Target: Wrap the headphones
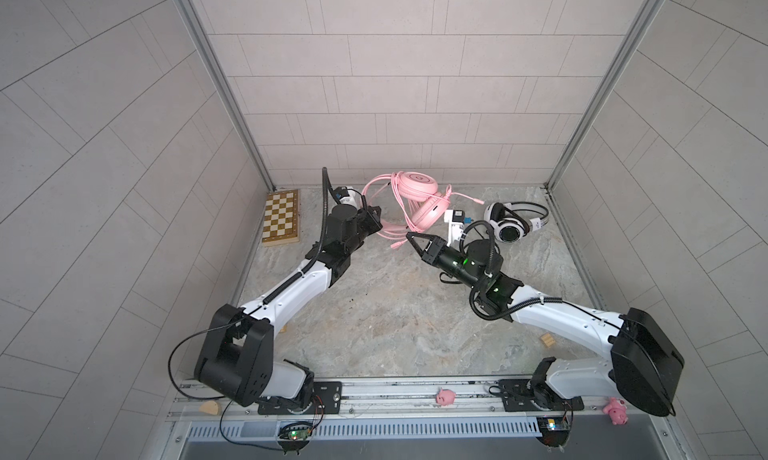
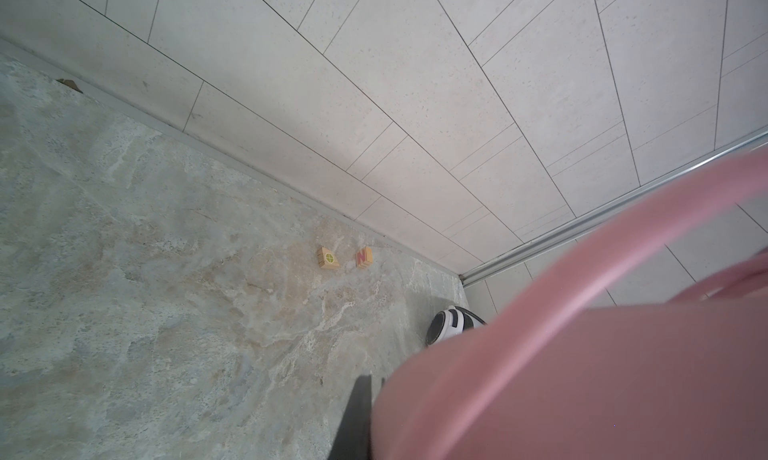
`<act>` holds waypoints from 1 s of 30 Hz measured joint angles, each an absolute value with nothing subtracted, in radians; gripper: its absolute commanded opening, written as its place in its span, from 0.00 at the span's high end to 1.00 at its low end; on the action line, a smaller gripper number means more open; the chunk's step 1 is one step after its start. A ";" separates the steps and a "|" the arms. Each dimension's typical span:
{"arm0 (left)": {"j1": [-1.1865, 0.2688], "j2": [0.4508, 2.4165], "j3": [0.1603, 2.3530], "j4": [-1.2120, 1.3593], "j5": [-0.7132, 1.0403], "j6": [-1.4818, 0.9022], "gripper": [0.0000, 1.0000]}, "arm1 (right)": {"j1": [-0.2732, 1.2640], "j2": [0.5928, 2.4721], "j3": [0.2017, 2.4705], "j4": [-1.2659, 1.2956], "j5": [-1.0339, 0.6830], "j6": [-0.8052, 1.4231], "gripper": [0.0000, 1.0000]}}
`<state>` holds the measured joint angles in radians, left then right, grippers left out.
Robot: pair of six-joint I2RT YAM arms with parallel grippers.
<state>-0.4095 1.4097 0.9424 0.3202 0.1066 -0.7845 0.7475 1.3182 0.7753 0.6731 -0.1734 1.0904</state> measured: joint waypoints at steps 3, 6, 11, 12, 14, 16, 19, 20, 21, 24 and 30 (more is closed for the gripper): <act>-0.413 1.410 0.946 0.316 0.101 -0.784 1.00 | 0.755 1.319 0.775 0.669 -0.114 1.039 0.98; -0.419 1.410 0.948 0.312 0.092 -0.785 1.00 | 0.764 1.328 0.775 0.675 -0.062 0.990 0.98; -0.419 1.411 0.953 0.290 0.072 -0.785 1.00 | 0.768 1.382 0.775 0.747 0.004 0.947 0.98; -0.419 1.412 0.956 0.287 0.066 -0.785 1.00 | 0.769 1.396 0.775 0.770 0.014 0.945 0.98; -0.419 1.414 0.960 0.284 0.059 -0.785 1.00 | 0.769 1.422 0.775 0.816 0.031 0.945 0.98; -0.419 1.414 0.961 0.283 0.056 -0.786 1.00 | 0.769 1.441 0.775 0.853 0.041 0.945 0.98; -0.419 1.415 0.967 0.281 0.054 -0.788 1.00 | 0.769 1.465 0.775 0.908 0.055 0.941 0.98; -0.419 1.418 0.973 0.279 0.054 -0.788 1.00 | 0.769 1.476 0.775 0.931 0.061 0.939 0.98; -0.419 1.420 0.978 0.278 0.054 -0.788 1.00 | 0.769 1.484 0.775 0.950 0.067 0.939 0.98; -0.418 1.430 0.989 0.279 0.055 -0.794 1.00 | 0.767 1.524 0.775 1.038 0.091 0.945 0.98; -0.419 1.433 0.995 0.279 0.060 -0.797 1.00 | 0.767 1.575 0.766 1.156 0.131 0.944 0.99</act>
